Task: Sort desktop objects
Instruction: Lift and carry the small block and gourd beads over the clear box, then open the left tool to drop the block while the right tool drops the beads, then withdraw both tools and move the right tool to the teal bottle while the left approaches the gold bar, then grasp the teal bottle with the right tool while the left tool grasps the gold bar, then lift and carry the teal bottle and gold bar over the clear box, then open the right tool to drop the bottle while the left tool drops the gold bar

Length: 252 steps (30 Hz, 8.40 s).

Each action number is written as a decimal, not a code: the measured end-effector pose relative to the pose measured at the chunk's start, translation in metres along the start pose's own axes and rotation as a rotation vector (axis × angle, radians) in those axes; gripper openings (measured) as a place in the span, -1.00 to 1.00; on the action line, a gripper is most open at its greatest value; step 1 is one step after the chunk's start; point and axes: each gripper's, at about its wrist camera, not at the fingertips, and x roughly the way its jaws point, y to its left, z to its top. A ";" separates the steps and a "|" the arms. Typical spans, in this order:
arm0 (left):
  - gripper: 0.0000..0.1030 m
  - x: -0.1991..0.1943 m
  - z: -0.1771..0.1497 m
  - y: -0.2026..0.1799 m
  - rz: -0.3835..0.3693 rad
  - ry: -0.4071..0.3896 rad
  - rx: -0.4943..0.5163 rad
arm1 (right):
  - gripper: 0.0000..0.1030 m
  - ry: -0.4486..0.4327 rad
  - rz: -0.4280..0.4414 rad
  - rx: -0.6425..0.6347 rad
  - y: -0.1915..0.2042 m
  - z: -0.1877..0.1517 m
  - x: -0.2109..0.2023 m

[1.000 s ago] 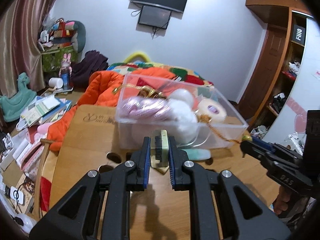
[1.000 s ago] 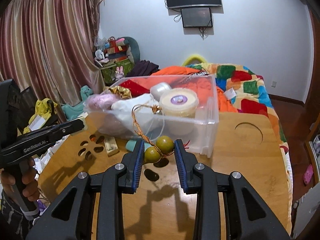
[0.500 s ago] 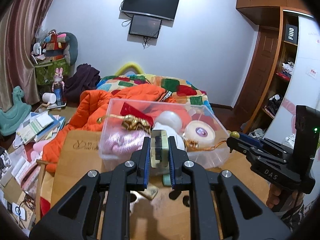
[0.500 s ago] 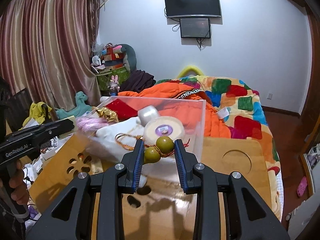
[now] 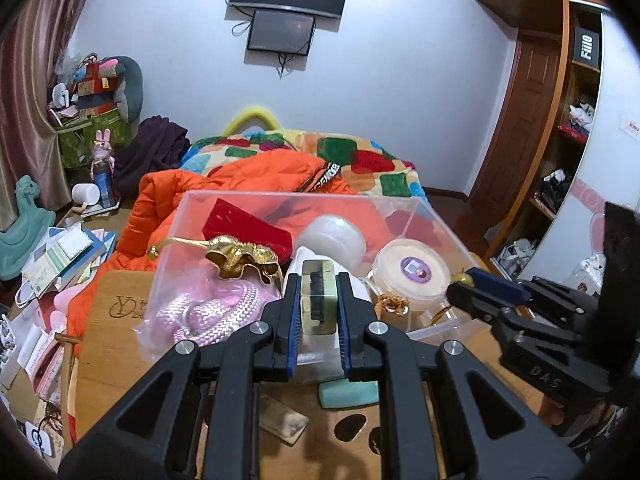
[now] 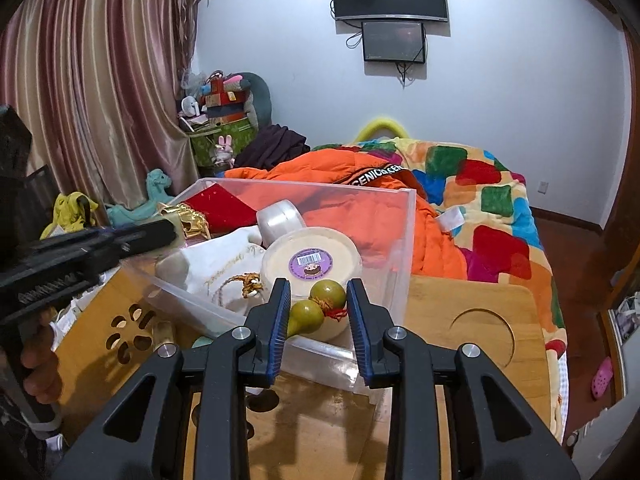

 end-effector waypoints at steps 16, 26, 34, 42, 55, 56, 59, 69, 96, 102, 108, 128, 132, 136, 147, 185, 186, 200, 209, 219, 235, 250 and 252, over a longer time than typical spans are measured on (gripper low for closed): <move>-0.62 0.005 0.000 -0.005 0.033 0.019 0.029 | -0.48 -0.012 -0.049 -0.024 0.007 -0.003 -0.007; -0.46 -0.023 0.005 -0.009 0.021 -0.036 0.042 | -0.44 -0.034 -0.055 -0.006 0.010 -0.004 -0.025; -0.29 -0.044 0.001 -0.003 0.016 -0.065 0.033 | -0.25 -0.040 -0.045 -0.007 0.021 -0.011 -0.035; -0.07 -0.059 -0.015 0.017 0.034 -0.073 0.005 | -0.10 -0.013 -0.012 -0.011 0.040 -0.021 -0.034; -0.07 -0.051 -0.058 0.059 0.049 -0.001 -0.059 | 0.06 0.147 0.011 -0.008 0.070 -0.046 0.013; -0.07 -0.050 -0.061 0.063 0.054 0.003 -0.062 | 0.06 0.161 0.010 0.004 0.070 -0.047 0.017; -0.07 -0.049 -0.067 0.071 0.044 0.007 -0.069 | 0.08 0.201 0.001 0.051 0.072 -0.050 0.029; 0.02 -0.055 -0.077 0.078 0.016 -0.010 -0.027 | 0.37 0.229 -0.066 0.051 0.094 -0.047 0.045; 0.10 -0.044 -0.080 0.041 0.010 0.052 0.094 | -0.28 0.248 -0.018 0.024 0.073 -0.047 0.042; 0.10 -0.026 -0.073 0.029 0.010 0.100 0.149 | -0.37 0.245 0.046 -0.028 0.069 -0.054 0.022; 0.10 -0.004 -0.068 0.019 0.031 0.155 0.164 | -0.17 0.185 0.040 -0.001 0.050 -0.048 0.002; -0.55 0.005 -0.072 0.030 -0.003 0.228 0.125 | 0.01 0.214 0.083 0.022 0.061 -0.048 0.023; -0.55 -0.007 -0.078 0.038 0.029 0.184 0.129 | 0.13 0.232 0.064 0.018 0.068 -0.047 0.035; -0.55 -0.021 -0.080 0.047 0.012 0.145 0.098 | 0.33 0.238 0.034 0.013 0.078 -0.043 0.044; -0.55 -0.037 -0.080 0.073 -0.036 0.090 0.025 | 0.40 0.300 -0.014 -0.063 0.095 -0.041 0.064; -0.55 -0.058 -0.044 0.012 -0.068 -0.014 0.084 | 0.37 0.028 0.018 0.040 0.046 -0.018 -0.041; -0.55 -0.057 -0.042 0.011 -0.068 -0.016 0.085 | 0.37 0.025 0.014 0.045 0.043 -0.018 -0.041; -0.55 -0.038 -0.005 -0.002 -0.078 -0.056 0.106 | 0.37 0.007 -0.008 0.039 0.026 0.002 -0.022; -0.55 -0.008 0.001 -0.001 -0.075 -0.013 0.092 | 0.37 0.032 -0.003 0.032 0.018 0.006 -0.003; -0.55 0.006 -0.003 -0.002 -0.065 0.015 0.086 | 0.38 0.034 -0.017 0.010 0.019 0.003 0.005; -0.34 -0.020 0.000 -0.005 -0.064 -0.039 0.091 | 0.45 0.003 -0.021 0.030 0.018 0.003 -0.011; 0.51 -0.065 -0.010 -0.003 -0.009 -0.108 0.082 | 0.57 -0.046 -0.026 0.040 0.027 -0.007 -0.056; 0.62 -0.071 -0.013 -0.003 -0.005 -0.110 0.078 | 0.58 -0.050 -0.028 0.036 0.030 -0.009 -0.061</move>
